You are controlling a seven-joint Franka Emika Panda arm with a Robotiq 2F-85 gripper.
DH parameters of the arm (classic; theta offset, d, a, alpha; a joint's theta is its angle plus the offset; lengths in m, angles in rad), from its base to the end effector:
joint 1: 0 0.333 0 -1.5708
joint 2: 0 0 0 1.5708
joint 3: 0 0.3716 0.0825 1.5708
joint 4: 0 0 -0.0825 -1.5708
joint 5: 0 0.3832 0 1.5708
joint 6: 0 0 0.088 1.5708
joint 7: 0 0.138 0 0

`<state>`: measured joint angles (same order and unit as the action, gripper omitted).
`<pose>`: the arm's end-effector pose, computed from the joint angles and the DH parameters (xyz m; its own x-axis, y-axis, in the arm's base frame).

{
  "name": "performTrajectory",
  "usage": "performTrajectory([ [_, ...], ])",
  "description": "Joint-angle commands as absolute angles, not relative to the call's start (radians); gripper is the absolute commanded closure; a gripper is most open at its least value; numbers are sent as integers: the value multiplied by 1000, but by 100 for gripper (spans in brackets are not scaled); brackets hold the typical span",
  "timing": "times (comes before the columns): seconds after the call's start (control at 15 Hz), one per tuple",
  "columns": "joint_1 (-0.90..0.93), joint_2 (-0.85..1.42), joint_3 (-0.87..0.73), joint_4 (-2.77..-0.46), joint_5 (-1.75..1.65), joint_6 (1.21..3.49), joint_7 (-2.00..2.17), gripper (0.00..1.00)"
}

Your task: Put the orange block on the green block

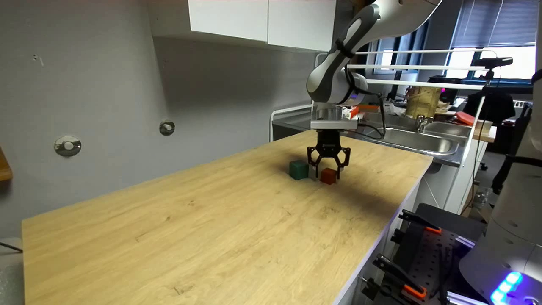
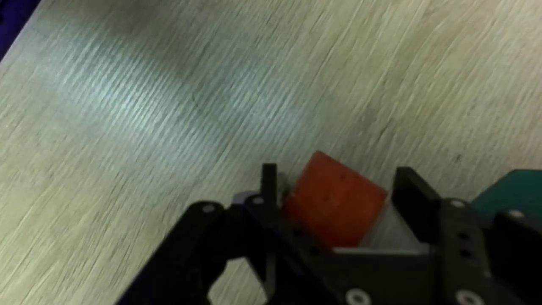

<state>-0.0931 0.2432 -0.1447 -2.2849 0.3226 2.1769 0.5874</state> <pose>0.4862 -0.0980 0.2506 0.4425 -0.8140 -0.3764 -0.8624 -0.5013 0.0702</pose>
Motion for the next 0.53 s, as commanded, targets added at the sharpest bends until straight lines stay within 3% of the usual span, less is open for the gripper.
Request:
performTrajectory([
  [0.0,-92,247,-146,-2283,334,2189,603,60],
  [0.2,-93,237,-149,-2281,327,2190,602,82],
  [0.47,-89,188,-152,-2278,310,2183,608,82],
])
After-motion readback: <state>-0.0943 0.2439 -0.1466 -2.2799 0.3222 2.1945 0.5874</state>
